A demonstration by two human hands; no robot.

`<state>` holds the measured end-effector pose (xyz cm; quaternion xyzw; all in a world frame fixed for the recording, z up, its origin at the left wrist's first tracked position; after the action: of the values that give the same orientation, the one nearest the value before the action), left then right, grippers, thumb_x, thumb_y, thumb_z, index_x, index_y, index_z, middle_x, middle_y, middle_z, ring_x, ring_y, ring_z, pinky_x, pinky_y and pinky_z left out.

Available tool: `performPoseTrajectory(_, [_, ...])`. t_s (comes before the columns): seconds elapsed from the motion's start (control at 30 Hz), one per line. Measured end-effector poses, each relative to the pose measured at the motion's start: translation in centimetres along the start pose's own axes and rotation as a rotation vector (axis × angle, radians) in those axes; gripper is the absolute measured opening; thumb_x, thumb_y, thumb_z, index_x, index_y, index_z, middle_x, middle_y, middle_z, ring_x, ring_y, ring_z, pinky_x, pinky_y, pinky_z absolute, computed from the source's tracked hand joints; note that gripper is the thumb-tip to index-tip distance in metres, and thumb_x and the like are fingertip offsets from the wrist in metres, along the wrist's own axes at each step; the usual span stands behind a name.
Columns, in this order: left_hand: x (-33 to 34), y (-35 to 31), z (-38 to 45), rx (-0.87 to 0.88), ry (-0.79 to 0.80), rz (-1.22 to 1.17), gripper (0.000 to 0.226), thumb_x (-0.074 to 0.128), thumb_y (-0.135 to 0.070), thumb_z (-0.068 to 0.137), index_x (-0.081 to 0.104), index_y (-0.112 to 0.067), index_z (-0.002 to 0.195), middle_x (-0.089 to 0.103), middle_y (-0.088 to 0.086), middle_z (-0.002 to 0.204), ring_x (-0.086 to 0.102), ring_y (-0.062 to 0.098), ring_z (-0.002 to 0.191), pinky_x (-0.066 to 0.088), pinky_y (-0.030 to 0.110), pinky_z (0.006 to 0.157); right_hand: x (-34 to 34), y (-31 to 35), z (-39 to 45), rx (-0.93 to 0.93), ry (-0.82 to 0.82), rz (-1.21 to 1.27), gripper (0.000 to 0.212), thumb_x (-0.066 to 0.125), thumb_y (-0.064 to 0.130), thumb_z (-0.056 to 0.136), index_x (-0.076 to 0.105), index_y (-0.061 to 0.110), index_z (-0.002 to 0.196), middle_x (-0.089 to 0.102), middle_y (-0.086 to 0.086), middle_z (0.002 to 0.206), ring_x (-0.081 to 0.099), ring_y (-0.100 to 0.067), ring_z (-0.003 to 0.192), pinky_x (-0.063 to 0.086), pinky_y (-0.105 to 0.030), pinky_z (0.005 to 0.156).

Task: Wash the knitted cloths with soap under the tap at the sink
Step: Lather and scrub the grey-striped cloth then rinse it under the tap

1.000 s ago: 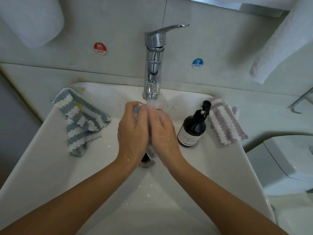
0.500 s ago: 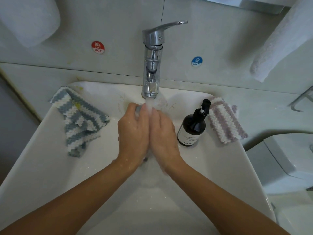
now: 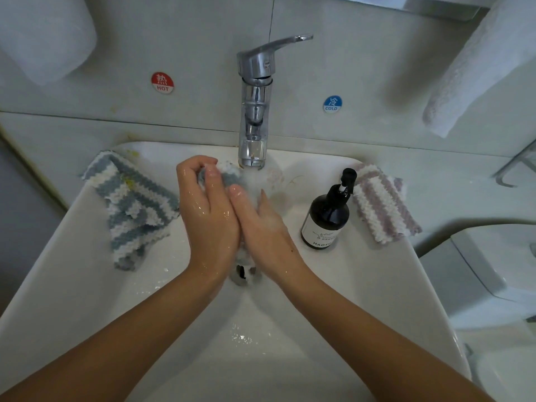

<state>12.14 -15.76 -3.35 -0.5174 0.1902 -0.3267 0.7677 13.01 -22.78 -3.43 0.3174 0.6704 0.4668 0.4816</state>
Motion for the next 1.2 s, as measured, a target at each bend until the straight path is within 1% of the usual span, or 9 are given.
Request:
performPoseTrajectory(0.1, [-0.1,0.0,0.0,0.021,0.021,0.01,0.015,0.037,-0.006,0.103,0.048,-0.015,0.107,0.051,-0.018,0.093,0.051,-0.013,0.084,0.039,0.007,0.076,-0.2,0.4,0.0,0.05,0.052,-0.02,0.073,0.026,0.084,0.071,0.048,0.041,0.126,0.063,0.01,0.119,0.057,-0.016,0.114,0.042,-0.046,0.102])
performPoseTrajectory(0.17, [-0.1,0.1,-0.1,0.023,0.051,0.01,0.016,0.038,-0.006,0.103,0.05,-0.016,0.108,0.052,-0.018,0.095,0.053,-0.012,0.087,0.04,0.006,0.076,-0.5,0.4,-0.1,0.066,0.037,0.014,0.061,0.034,0.079,0.077,0.051,0.041,0.121,0.066,0.01,0.111,0.061,-0.015,0.107,0.046,-0.046,0.099])
performPoseTrajectory(0.33, [0.2,0.1,-0.5,-0.095,0.168,-0.073,0.028,0.042,0.008,0.092,0.054,-0.013,0.106,0.058,-0.012,0.092,0.058,-0.007,0.082,0.045,0.009,0.07,-1.2,0.0,0.3,0.025,-0.076,0.069,0.026,0.052,0.046,0.093,0.051,0.036,0.116,0.068,0.007,0.097,0.066,-0.013,0.091,0.055,-0.045,0.087])
performPoseTrajectory(0.4, [0.3,0.2,-0.5,-0.156,0.238,-0.068,0.038,0.043,0.012,0.084,0.055,-0.016,0.106,0.06,-0.008,0.092,0.059,-0.003,0.081,0.047,0.012,0.067,-1.2,-0.4,0.5,0.041,-0.115,0.09,0.028,0.053,0.029,0.087,0.05,0.043,0.111,0.067,0.008,0.098,0.064,-0.015,0.095,0.054,-0.048,0.088])
performPoseTrajectory(0.57, [0.4,1.2,-0.9,-0.272,0.368,0.038,0.032,0.044,-0.029,0.086,0.056,-0.028,0.116,0.067,-0.008,0.099,0.064,0.007,0.092,0.055,0.032,0.076,-1.5,-1.1,0.8,-0.005,-0.148,0.194,0.042,0.053,0.003,0.084,0.053,0.033,0.113,0.065,0.006,0.098,0.063,-0.014,0.096,0.054,-0.049,0.09])
performPoseTrajectory(0.7, [0.6,1.5,-0.9,-0.269,0.411,0.179,0.043,0.031,-0.06,0.089,0.053,-0.031,0.113,0.067,-0.01,0.092,0.065,0.011,0.088,0.054,0.046,0.082,-2.1,-0.9,0.7,-0.049,-0.162,0.276,0.037,0.054,0.014,0.07,0.058,0.028,0.104,0.066,0.004,0.092,0.064,-0.013,0.089,0.056,-0.044,0.087])
performPoseTrajectory(0.8, [0.5,1.4,-0.9,-0.276,0.389,0.233,0.055,0.022,-0.072,0.089,0.053,-0.029,0.104,0.065,-0.007,0.083,0.065,0.013,0.079,0.054,0.039,0.07,-1.9,-0.7,0.5,-0.049,-0.152,0.311,0.026,0.052,0.025,0.071,0.062,0.026,0.095,0.067,0.0,0.088,0.065,-0.02,0.087,0.055,-0.044,0.078])
performPoseTrajectory(0.97, [0.1,1.3,-1.0,-0.244,0.235,0.201,0.042,0.039,-0.051,0.099,0.055,-0.015,0.086,0.061,-0.003,0.068,0.057,0.007,0.06,0.048,0.024,0.056,-1.0,-0.5,0.6,0.042,-0.148,0.24,0.058,0.037,0.078,0.071,0.059,0.041,0.11,0.063,0.008,0.114,0.057,-0.016,0.114,0.045,-0.048,0.101])
performPoseTrajectory(1.2, [0.4,0.7,-1.7,-0.234,0.229,0.03,0.038,0.046,-0.036,0.1,0.06,-0.012,0.076,0.059,-0.004,0.06,0.059,0.005,0.055,0.045,0.015,0.049,-0.6,-0.8,0.7,0.124,-0.143,0.271,0.039,0.046,0.062,0.086,0.066,0.03,0.094,0.073,0.0,0.094,0.07,-0.019,0.093,0.056,-0.052,0.086])
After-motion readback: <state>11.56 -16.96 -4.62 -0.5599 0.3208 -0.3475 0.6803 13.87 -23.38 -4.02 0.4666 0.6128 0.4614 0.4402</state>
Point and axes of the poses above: each hand's wrist, its own z-axis towards the middle knuckle, its own x-axis out of the palm, y = z × x, the point moved 1 cm from there along z, towards the middle knuckle
